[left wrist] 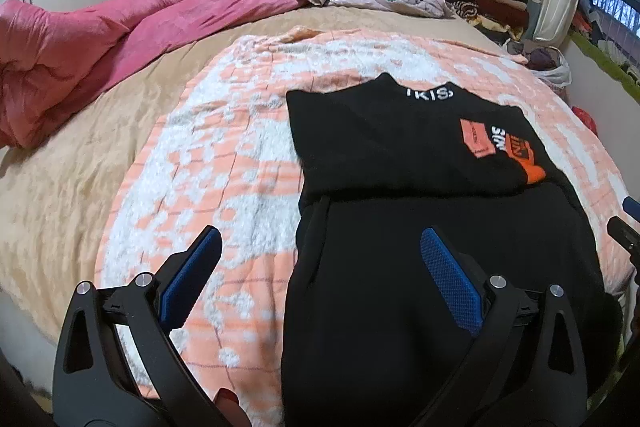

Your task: Fold small clothes

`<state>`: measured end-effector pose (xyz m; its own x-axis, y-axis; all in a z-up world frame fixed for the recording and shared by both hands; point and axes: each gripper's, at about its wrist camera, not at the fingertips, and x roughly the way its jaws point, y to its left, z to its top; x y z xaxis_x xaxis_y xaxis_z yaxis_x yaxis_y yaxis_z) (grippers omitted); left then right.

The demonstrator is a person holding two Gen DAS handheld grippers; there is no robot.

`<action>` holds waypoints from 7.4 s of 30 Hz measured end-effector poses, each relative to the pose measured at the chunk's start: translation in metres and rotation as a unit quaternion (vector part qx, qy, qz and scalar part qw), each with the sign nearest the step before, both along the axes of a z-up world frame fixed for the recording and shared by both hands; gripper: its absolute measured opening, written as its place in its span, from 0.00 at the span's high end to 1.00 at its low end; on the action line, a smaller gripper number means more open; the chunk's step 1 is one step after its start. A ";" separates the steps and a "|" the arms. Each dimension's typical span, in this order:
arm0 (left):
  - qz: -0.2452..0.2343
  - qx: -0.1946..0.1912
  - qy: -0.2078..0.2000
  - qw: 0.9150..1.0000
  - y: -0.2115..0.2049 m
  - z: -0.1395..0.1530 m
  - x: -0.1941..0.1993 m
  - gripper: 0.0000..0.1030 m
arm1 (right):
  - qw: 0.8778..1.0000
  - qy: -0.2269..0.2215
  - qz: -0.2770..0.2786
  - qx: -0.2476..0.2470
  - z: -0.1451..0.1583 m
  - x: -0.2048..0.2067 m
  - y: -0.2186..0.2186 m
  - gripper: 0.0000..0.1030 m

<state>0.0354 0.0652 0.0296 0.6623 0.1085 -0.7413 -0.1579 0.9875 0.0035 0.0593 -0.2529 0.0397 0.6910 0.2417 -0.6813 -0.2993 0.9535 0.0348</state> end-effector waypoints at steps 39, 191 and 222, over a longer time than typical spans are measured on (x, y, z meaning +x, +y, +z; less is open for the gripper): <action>-0.008 -0.068 0.090 0.994 0.026 -0.070 -0.082 0.50 | 0.997 0.076 -0.030 -0.017 -0.057 -0.047 -0.058 0.07; -0.046 0.012 0.028 0.998 -0.037 -0.053 0.082 0.91 | 0.989 0.047 0.140 0.005 -0.036 0.098 0.048 0.81; 0.015 -0.039 0.008 0.999 0.014 -0.037 0.192 0.73 | 0.997 0.056 0.044 0.032 -0.041 0.228 0.038 0.80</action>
<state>0.2278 0.0794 -0.0078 0.6482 0.0706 -0.7582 -0.1886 0.9795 -0.0700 0.2868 -0.2147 -0.0010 0.5861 0.3432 -0.7340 -0.3725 0.9186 0.1321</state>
